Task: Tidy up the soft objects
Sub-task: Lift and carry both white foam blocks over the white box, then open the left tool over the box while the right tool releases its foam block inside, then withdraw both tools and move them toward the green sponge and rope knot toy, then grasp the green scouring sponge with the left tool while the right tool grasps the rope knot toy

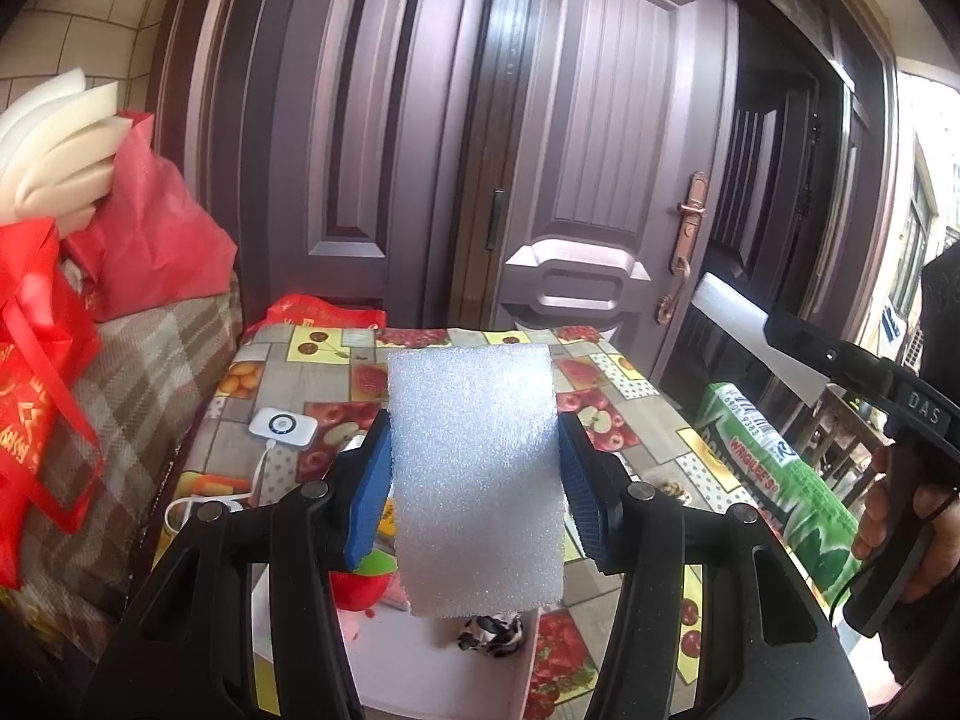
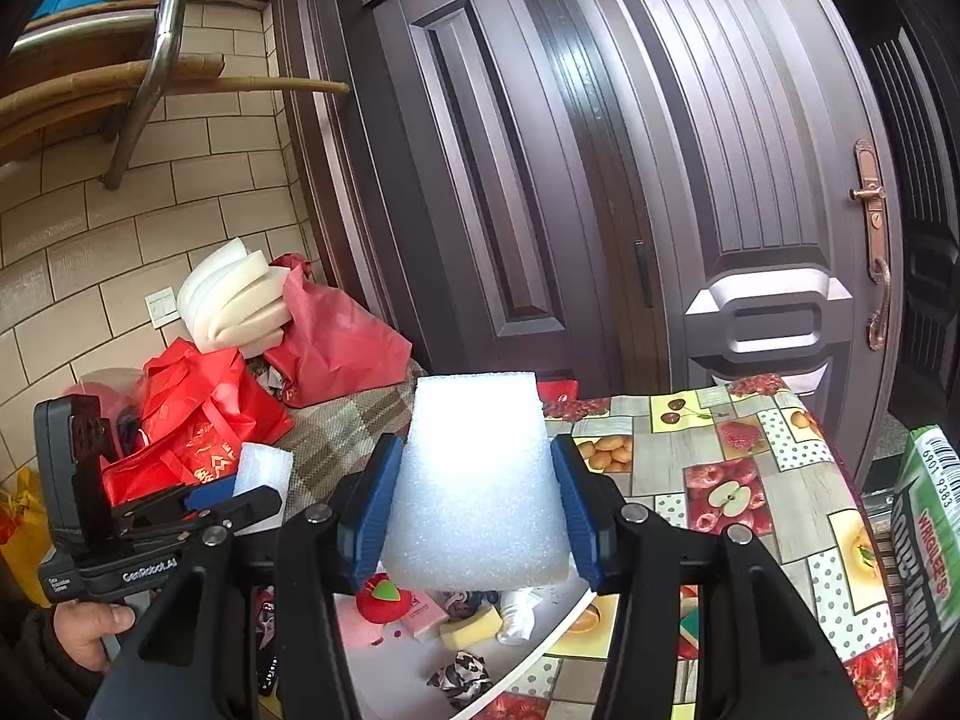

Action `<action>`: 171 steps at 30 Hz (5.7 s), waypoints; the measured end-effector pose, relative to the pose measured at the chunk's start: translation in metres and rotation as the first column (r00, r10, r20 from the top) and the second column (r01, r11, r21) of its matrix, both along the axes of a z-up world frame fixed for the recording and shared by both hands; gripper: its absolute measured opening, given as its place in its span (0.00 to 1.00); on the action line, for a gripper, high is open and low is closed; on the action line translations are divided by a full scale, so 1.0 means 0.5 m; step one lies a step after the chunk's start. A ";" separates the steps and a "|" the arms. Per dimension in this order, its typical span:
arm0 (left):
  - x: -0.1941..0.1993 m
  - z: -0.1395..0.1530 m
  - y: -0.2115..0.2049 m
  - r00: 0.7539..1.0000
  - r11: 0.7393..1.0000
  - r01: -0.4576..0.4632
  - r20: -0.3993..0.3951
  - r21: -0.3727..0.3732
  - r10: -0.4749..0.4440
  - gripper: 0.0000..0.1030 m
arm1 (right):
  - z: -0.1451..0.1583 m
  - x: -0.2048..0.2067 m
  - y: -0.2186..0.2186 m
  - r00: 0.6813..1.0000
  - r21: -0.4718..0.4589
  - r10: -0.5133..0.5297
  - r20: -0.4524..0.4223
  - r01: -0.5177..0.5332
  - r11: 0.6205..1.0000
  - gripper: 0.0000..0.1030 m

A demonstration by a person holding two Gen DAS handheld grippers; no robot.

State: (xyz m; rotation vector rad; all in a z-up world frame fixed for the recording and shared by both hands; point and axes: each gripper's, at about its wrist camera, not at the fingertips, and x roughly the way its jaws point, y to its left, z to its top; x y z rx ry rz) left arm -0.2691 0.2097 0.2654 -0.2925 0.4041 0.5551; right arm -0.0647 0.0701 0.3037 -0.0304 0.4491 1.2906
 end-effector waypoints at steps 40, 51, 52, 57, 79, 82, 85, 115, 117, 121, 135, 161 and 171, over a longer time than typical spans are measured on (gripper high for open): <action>0.084 -0.282 0.232 0.949 0.940 -0.260 -0.239 -0.220 0.206 0.95 | -0.363 -0.035 0.334 0.977 -0.429 0.146 -0.156 -0.200 0.881 0.99; 0.078 -0.291 0.218 0.950 0.937 -0.254 -0.243 -0.240 0.195 0.95 | -0.370 -0.071 0.313 0.985 -0.486 0.154 -0.070 -0.169 0.858 1.00; 0.078 -0.286 0.215 0.952 0.939 -0.250 -0.237 -0.237 0.193 0.95 | -0.365 -0.072 0.309 0.986 -0.482 0.152 -0.068 -0.166 0.860 1.00; 0.073 -0.263 0.204 0.957 0.943 -0.243 -0.216 -0.226 0.194 0.95 | -0.344 -0.076 0.289 0.988 -0.466 0.143 -0.057 -0.153 0.872 1.00; 0.060 -0.155 0.043 0.981 0.983 -0.129 -0.160 -0.128 0.108 0.95 | -0.188 0.056 -0.016 0.975 -0.269 -0.220 -0.003 0.211 0.940 1.00; 0.061 -0.151 0.030 0.982 0.984 -0.126 -0.157 -0.128 0.105 0.95 | -0.168 0.093 -0.078 0.945 -0.220 -0.326 0.000 0.318 0.922 1.00; 0.065 -0.150 0.019 0.982 0.983 -0.128 -0.156 -0.133 0.107 0.95 | -0.138 0.138 -0.135 0.909 -0.173 -0.416 -0.024 0.406 0.897 1.00; 0.302 -0.161 -0.146 0.980 0.990 0.079 -0.173 -0.113 -0.098 0.95 | -0.024 0.317 -0.316 0.902 -0.006 -0.424 0.084 0.426 0.905 1.00; 0.339 -0.193 -0.158 0.970 0.983 0.105 -0.204 -0.148 -0.134 0.94 | -0.073 0.349 -0.290 0.917 -0.095 -0.394 0.069 0.399 0.912 1.00; 0.407 -0.265 -0.172 0.938 0.962 0.130 -0.286 -0.240 -0.198 0.94 | -0.205 0.415 -0.256 0.932 -0.279 -0.361 -0.034 0.338 0.899 1.00; 0.556 -0.418 -0.193 0.827 0.938 0.148 -0.480 -0.315 -0.292 0.94 | -0.432 0.438 -0.125 0.995 -0.549 -0.099 0.014 0.091 0.831 1.00; 0.646 -0.501 -0.175 0.796 0.920 0.213 -0.487 -0.329 -0.359 0.94 | -0.528 0.420 0.021 0.993 -0.634 0.103 0.057 -0.044 0.772 0.73; 0.721 -0.513 -0.174 0.772 0.922 0.271 -0.510 -0.276 -0.379 0.94 | -0.513 0.460 -0.024 0.999 -0.598 0.033 0.016 -0.017 0.801 0.39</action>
